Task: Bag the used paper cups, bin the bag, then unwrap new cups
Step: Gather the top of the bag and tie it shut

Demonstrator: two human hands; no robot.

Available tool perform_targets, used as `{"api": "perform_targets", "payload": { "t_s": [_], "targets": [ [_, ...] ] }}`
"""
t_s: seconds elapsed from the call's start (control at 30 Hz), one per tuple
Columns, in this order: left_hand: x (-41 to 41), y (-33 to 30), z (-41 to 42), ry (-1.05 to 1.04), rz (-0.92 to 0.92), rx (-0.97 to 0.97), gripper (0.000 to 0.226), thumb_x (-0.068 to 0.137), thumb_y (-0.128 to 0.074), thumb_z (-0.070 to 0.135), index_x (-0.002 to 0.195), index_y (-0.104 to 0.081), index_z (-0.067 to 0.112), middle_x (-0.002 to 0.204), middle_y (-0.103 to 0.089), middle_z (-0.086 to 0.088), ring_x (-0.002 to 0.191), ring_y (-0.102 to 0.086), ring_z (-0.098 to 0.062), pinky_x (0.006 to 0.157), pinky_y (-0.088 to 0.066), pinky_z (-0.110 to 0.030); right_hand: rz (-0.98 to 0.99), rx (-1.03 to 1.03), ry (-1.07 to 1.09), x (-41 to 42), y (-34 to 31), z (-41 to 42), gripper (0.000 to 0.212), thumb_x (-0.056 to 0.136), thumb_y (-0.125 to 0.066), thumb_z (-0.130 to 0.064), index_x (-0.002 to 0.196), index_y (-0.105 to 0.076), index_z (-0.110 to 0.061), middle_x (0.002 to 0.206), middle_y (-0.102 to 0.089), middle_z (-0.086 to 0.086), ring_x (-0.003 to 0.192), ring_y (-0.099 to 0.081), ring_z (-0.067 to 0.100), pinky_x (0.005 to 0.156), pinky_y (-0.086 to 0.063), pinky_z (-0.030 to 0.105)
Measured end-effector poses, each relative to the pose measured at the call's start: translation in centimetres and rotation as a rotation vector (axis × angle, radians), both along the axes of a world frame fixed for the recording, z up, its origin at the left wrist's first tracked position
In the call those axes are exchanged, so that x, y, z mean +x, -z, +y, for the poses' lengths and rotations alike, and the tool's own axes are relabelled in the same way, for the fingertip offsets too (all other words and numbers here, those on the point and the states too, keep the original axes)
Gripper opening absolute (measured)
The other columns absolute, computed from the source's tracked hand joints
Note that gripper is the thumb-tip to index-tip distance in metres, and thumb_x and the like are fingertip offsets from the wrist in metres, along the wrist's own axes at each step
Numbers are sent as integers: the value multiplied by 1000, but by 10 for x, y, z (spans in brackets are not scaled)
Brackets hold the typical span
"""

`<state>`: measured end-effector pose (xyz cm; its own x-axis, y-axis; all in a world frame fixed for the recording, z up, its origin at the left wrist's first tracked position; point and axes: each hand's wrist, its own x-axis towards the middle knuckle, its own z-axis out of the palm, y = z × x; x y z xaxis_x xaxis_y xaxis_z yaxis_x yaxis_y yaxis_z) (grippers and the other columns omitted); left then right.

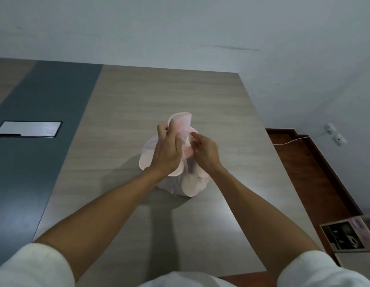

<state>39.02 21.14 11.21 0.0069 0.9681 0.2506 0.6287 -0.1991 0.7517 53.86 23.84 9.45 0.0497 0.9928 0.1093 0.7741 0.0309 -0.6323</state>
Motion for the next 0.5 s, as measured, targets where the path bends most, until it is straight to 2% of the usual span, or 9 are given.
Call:
{"api": "perform_targets", "payload": {
  "t_s": [0.07, 0.13, 0.2, 0.27, 0.3, 0.37, 0.43, 0.5],
  "targets": [
    [-4, 2, 3, -7, 103, 72, 49, 103, -46, 4, 152, -43, 6, 126, -46, -15, 95, -58, -33, 82, -55, -48, 214, -1, 15, 6, -8, 1, 32, 98, -61, -14, 129, -60, -19, 105, -74, 4, 88, -70, 20, 79, -60, 38],
    [-4, 0, 4, -71, -49, 91, 49, 101, -58, 3, 147, -44, 9, 131, -51, -11, 105, -57, -22, 89, -54, -39, 439, -60, 58, 10, -17, 2, 51, 90, -76, -15, 131, -45, -22, 112, -67, -3, 91, -68, 11, 69, -56, 19],
    [-3, -2, 7, -152, -266, 23, 57, 91, -75, 4, 138, -44, 11, 124, -53, -4, 102, -56, -17, 85, -50, -23, 496, -107, 108, 13, -21, 4, 57, 82, -85, -20, 127, -50, -18, 115, -63, -7, 95, -66, 9, 68, -52, 12],
    [-3, -4, 13, -258, -345, -86, 47, 82, -86, 11, 116, -54, 12, 111, -60, -4, 93, -59, -20, 73, -44, -14, 481, -137, 101, 17, -18, 8, 35, 78, -87, -22, 104, -68, -10, 99, -72, -4, 85, -70, 11, 69, -60, 24],
    [-4, -4, 16, -289, -310, -105, 35, 81, -87, 15, 101, -60, 9, 103, -65, -5, 88, -60, -21, 68, -42, -17, 494, -147, 81, 18, -17, 8, 23, 78, -86, -20, 93, -72, -9, 88, -73, -1, 77, -70, 12, 68, -62, 30],
    [-4, -3, 17, -279, -254, -108, 22, 86, -80, 18, 82, -64, 3, 83, -66, -6, 76, -58, -22, 65, -39, -27, 513, -139, 49, 21, -17, 7, 16, 79, -78, -16, 81, -69, -3, 74, -68, 2, 64, -62, 12, 59, -53, 29],
    [-3, -2, 15, -250, -267, -115, 25, 89, -71, 16, 77, -58, 0, 70, -59, -6, 65, -49, -18, 61, -38, -33, 557, -136, 30, 21, -20, 4, 22, 82, -72, -17, 84, -65, 4, 73, -66, 8, 64, -58, 15, 57, -47, 29],
    [-1, -2, 13, -245, -374, -138, 26, 91, -68, 19, 78, -56, -1, 69, -65, -7, 63, -57, -15, 61, -44, -37, 719, -173, 7, 20, -25, 1, 25, 85, -68, -15, 93, -63, 8, 80, -74, 14, 70, -68, 21, 61, -54, 33]
  ]
}}
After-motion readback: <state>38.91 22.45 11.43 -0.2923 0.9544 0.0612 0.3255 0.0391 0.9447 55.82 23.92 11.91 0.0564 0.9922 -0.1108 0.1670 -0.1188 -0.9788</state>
